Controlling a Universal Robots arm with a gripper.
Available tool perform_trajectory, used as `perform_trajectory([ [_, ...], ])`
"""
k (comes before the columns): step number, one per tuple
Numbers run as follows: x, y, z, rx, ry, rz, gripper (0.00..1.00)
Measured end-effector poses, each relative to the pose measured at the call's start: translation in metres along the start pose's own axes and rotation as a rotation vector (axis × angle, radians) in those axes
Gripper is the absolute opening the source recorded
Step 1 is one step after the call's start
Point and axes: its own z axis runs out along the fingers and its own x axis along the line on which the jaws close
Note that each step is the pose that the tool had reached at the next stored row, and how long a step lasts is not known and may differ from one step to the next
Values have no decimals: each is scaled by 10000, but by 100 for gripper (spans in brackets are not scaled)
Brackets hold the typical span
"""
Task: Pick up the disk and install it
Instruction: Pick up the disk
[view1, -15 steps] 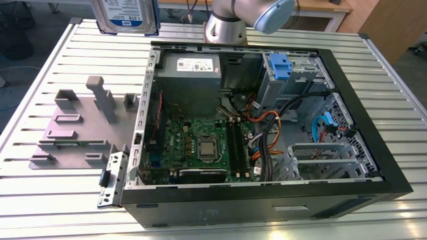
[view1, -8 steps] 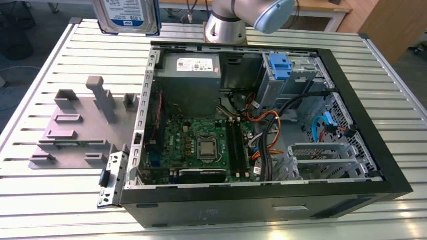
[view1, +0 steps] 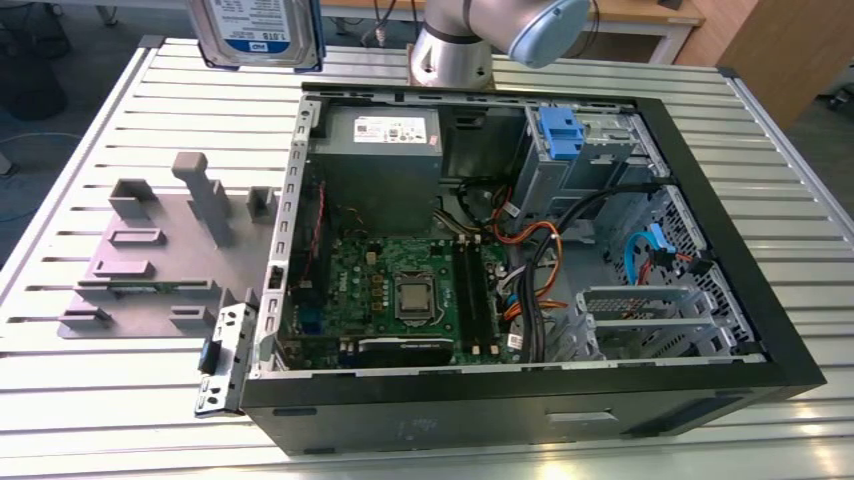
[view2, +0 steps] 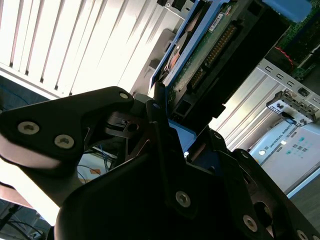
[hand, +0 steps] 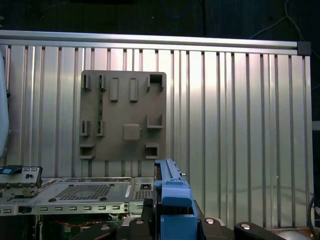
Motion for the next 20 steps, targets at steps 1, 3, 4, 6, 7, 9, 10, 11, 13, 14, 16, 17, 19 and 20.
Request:
perform_trajectory([
  [1,0,-3,0,0,0,0,37],
  [3,0,-9,0,0,0,0,37],
  [4,0,-12,-1,0,1,0,37],
  [6,0,-17,-1,0,0,0,37],
  [7,0,-20,-1,0,0,-1,37],
  [9,0,-26,-1,0,0,0,37],
  [10,0,-29,-1,0,0,0,37],
  [11,0,-32,-1,0,0,-1,37],
  [13,0,-37,-1,0,0,-1,37],
  [14,0,-39,-1,1,-1,0,37],
  [16,0,-45,-2,0,0,-1,37],
  [17,-1,-47,-2,0,0,0,37],
  [19,0,-52,-2,0,0,0,37],
  [20,0,-54,-1,1,0,0,37],
])
